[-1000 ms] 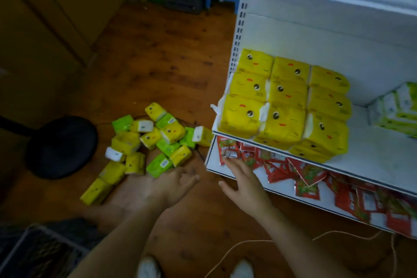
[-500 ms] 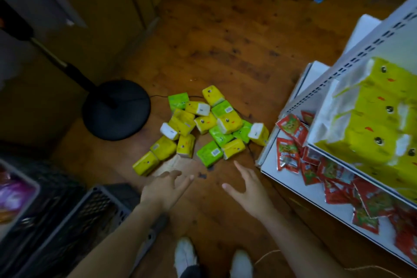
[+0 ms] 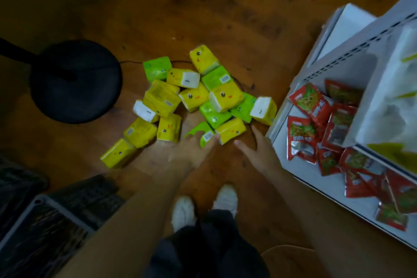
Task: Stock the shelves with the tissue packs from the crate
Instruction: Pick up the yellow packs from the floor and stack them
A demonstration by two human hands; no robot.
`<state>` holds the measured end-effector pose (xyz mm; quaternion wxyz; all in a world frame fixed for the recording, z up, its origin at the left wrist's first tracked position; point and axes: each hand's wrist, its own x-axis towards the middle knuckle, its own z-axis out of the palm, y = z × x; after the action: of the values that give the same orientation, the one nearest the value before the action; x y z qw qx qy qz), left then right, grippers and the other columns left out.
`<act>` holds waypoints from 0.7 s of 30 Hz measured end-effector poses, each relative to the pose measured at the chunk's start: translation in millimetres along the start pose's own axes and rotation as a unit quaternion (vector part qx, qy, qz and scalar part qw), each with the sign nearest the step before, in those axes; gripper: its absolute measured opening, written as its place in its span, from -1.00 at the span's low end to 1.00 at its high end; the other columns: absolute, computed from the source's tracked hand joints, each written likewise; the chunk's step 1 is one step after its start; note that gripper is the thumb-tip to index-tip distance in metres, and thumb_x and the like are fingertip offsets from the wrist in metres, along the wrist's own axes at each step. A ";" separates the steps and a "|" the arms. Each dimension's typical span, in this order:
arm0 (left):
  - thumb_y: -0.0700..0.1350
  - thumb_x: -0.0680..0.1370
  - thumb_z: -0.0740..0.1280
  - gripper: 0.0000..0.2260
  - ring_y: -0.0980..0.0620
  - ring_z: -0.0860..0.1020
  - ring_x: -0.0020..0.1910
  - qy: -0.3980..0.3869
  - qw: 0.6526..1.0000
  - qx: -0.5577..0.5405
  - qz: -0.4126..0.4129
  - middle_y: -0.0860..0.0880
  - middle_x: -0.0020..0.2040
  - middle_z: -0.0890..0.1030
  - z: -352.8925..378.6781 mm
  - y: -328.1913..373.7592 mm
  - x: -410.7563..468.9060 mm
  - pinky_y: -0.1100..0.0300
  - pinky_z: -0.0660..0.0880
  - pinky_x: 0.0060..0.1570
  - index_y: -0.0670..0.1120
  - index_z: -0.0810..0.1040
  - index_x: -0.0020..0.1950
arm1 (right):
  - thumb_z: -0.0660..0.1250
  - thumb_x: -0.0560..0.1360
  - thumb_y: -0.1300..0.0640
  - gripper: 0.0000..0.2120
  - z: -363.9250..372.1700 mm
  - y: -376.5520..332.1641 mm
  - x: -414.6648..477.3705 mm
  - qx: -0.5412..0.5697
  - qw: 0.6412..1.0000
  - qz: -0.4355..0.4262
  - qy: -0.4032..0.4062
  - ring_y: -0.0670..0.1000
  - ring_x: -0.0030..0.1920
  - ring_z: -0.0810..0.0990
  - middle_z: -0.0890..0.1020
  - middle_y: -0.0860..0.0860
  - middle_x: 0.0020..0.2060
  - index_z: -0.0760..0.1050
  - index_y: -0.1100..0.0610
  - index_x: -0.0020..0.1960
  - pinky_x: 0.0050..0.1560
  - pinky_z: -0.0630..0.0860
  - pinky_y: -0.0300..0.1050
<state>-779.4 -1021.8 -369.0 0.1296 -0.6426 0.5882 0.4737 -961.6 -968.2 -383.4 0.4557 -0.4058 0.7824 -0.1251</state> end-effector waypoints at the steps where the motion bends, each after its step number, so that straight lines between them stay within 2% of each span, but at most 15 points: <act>1: 0.46 0.43 0.03 -0.29 -0.16 0.46 0.27 -0.007 1.000 -0.017 -0.003 -0.16 0.36 0.43 14.0 1.8 19.1 -0.10 0.46 0.18 0.05 0.31 0.42 | 0.37 0.45 -0.06 -0.31 5.4 11.0 16.2 -0.008 1.000 -0.003 0.010 0.14 0.37 0.29 0.36 0.16 0.36 0.17 0.06 0.47 0.28 0.22 -0.12; 3: 0.42 0.46 0.05 -0.32 -0.17 0.44 0.30 -0.023 1.000 -0.016 0.000 -0.16 0.38 0.39 46.2 0.1 55.9 -0.08 0.42 0.24 0.05 0.27 0.45 | 0.39 0.43 -0.07 -0.28 20.9 35.7 50.5 -0.025 1.000 0.001 0.013 0.14 0.38 0.28 0.36 0.17 0.36 0.16 0.06 0.48 0.29 0.23 -0.10; 5: 0.38 0.49 0.05 -0.34 -0.14 0.33 0.40 -0.033 0.999 -0.012 0.001 -0.14 0.43 0.31 77.0 -6.8 95.8 -0.04 0.28 0.36 0.07 0.17 0.50 | 0.39 0.41 -0.13 -0.24 41.4 64.1 87.8 -0.014 1.000 0.012 0.011 0.12 0.40 0.26 0.35 0.16 0.35 0.13 0.02 0.49 0.32 0.24 -0.06; 8: 0.38 0.48 0.05 -0.35 -0.11 0.28 0.42 -0.037 0.999 -0.029 0.002 -0.09 0.44 0.26 110.8 -13.9 149.4 -0.04 0.24 0.37 0.15 0.09 0.51 | 0.36 0.40 -0.22 -0.19 70.2 102.9 137.1 -0.005 0.999 0.033 0.014 0.06 0.42 0.22 0.28 0.11 0.38 0.07 -0.03 0.50 0.34 0.23 -0.06; 12: 0.42 0.44 0.07 -0.31 -0.11 0.25 0.44 -0.080 0.994 -0.076 -0.002 -0.12 0.44 0.23 137.6 -23.4 194.7 -0.07 0.19 0.40 0.22 0.01 0.51 | 0.33 0.44 -0.14 -0.21 96.5 134.6 180.7 0.008 0.999 0.032 0.001 0.08 0.45 0.17 0.16 0.10 0.45 -0.01 -0.02 0.52 0.35 0.21 -0.04; 15: 0.52 0.31 0.05 -0.19 -0.11 0.19 0.45 -0.102 0.988 -0.118 -0.005 -0.10 0.50 0.15 148.5 -22.8 209.6 0.03 0.14 0.42 0.24 0.04 0.51 | 0.33 0.47 -0.08 -0.25 106.8 141.3 196.2 0.023 1.000 0.016 -0.003 0.07 0.46 0.17 0.17 0.10 0.47 0.00 -0.01 0.52 0.35 0.21 -0.04; 16: 0.50 0.34 0.06 -0.21 -0.13 0.18 0.45 -0.102 0.985 -0.142 -0.014 -0.10 0.51 0.12 150.9 -21.1 211.6 0.03 0.15 0.43 0.22 0.05 0.51 | 0.33 0.47 -0.06 -0.25 108.7 140.9 198.2 0.038 0.999 0.016 -0.003 0.07 0.46 0.18 0.18 0.11 0.47 0.01 0.00 0.52 0.37 0.21 -0.04; 19: 0.20 0.57 0.13 -0.42 -0.19 0.22 0.44 -0.086 0.975 -0.206 -0.019 -0.16 0.50 0.08 152.2 -14.4 204.6 -0.05 0.25 0.39 0.10 0.01 0.53 | 0.38 0.45 -0.06 -0.25 107.0 130.5 189.7 0.081 0.996 0.024 0.003 0.08 0.44 0.22 0.25 0.13 0.43 0.07 0.03 0.51 0.38 0.23 -0.02; 21: 0.21 0.56 0.15 -0.40 -0.16 0.17 0.46 -0.073 0.968 -0.238 -0.028 -0.18 0.49 0.09 147.1 -9.9 191.7 -0.07 0.27 0.38 0.10 0.03 0.53 | 0.36 0.37 -0.16 -0.20 99.2 119.8 174.7 0.092 0.995 0.031 0.016 0.07 0.41 0.27 0.30 0.13 0.38 0.10 0.00 0.50 0.35 0.26 -0.04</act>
<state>-864.7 -1034.0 -594.9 0.0288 -0.6351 0.4295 0.6414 -987.8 -1005.2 -612.8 0.4821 -0.3357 0.7870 -0.1883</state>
